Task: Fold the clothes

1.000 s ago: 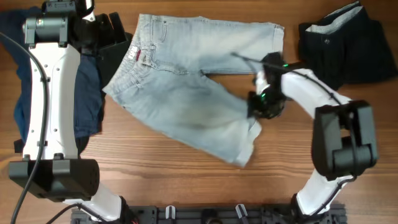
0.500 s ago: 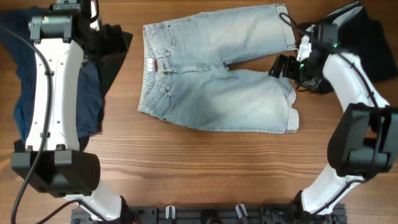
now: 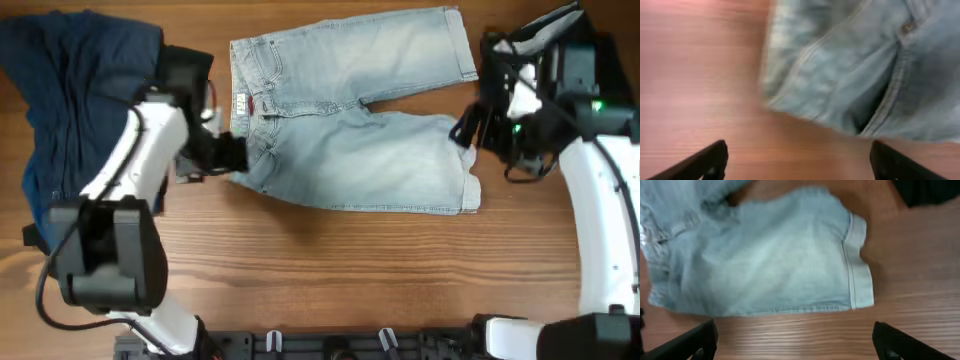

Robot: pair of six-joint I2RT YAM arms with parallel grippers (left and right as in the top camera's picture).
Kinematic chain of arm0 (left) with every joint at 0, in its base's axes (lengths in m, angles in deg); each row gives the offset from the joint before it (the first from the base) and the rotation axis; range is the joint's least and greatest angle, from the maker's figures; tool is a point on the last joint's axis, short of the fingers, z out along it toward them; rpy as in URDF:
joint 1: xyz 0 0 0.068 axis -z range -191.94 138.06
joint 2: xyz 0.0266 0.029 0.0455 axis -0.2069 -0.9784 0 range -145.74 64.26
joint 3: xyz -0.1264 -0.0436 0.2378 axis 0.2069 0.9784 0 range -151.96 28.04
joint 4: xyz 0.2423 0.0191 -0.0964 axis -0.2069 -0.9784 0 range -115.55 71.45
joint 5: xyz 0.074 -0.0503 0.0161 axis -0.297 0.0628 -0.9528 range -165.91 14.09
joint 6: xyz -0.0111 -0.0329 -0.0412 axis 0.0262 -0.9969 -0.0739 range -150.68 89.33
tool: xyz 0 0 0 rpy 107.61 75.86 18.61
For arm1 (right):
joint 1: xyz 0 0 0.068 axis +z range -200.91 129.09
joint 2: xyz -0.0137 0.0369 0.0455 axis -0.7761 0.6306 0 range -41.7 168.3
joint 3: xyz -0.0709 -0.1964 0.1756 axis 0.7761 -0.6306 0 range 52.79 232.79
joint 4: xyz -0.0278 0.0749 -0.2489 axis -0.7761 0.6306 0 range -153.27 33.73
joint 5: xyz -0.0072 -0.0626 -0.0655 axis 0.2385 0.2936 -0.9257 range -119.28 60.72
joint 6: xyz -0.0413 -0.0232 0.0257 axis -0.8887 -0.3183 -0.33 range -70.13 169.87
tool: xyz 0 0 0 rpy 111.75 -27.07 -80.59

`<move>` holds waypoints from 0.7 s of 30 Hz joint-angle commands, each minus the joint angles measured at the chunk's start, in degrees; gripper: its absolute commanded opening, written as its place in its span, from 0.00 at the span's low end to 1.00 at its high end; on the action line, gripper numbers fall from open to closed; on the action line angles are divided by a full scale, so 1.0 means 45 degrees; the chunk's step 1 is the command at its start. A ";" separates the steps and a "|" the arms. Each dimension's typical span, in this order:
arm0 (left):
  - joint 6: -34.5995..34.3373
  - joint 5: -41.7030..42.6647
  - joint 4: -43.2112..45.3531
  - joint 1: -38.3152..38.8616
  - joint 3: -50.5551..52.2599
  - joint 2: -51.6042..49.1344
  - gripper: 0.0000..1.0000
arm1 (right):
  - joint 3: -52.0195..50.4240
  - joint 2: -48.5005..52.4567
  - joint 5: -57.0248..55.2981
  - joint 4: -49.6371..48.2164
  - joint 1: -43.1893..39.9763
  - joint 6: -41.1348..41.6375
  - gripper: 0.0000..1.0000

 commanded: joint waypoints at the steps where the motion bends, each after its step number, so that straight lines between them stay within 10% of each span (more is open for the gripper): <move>1: 0.1083 0.0733 0.2531 0.0500 0.1501 0.0155 0.90 | -0.1598 0.0097 0.0257 -0.0869 0.0044 -0.0131 1.00; 10: 0.1695 0.0918 0.8092 0.0525 0.2623 0.0097 0.80 | -0.2273 0.0102 0.0937 -0.2045 0.0044 -0.0607 0.99; 19: 0.1715 0.2307 0.8981 0.0525 0.2623 -0.1030 0.61 | -0.2273 0.0102 0.0937 -0.2161 0.0044 -0.0607 0.98; 21: 0.1700 0.2312 0.9136 0.0525 0.2623 -0.1273 0.44 | -0.2273 0.0102 0.0937 -0.2268 0.0044 -0.0607 0.99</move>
